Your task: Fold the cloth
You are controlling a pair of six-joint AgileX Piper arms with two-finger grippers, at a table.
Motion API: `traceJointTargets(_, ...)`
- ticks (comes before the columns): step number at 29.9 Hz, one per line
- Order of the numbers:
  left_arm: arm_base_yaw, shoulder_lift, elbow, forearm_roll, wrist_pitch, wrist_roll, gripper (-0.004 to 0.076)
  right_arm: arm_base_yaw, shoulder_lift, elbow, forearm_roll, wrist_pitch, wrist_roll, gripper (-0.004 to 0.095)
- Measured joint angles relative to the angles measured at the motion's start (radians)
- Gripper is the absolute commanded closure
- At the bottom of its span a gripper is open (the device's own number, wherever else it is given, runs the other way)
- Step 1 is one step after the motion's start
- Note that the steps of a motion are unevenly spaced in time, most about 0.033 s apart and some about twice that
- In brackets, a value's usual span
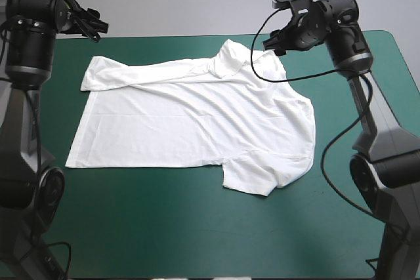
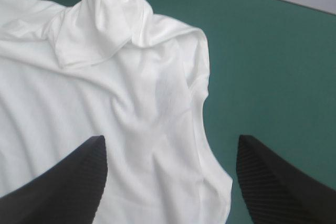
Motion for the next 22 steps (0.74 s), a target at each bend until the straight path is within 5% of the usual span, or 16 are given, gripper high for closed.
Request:
traceJointTargets(5,-0.011,-0.157,0.118,-0.115,0.000,0.000,0.0167,-0.002,-0.221,0.325,-0.001,-0.002,0.000,0.0260)
traceJointTargets(14,-0.011,-0.450,0.618,-0.173,0.001,0.018,0.0167,-0.002,-0.515,0.783,-0.034,-0.073,0.000,0.0260)
traceJointTargets(22,-0.011,-0.633,0.921,-0.176,-0.051,0.017,0.0167,-0.005,-0.520,1.044,-0.042,-0.290,0.040,0.0260)
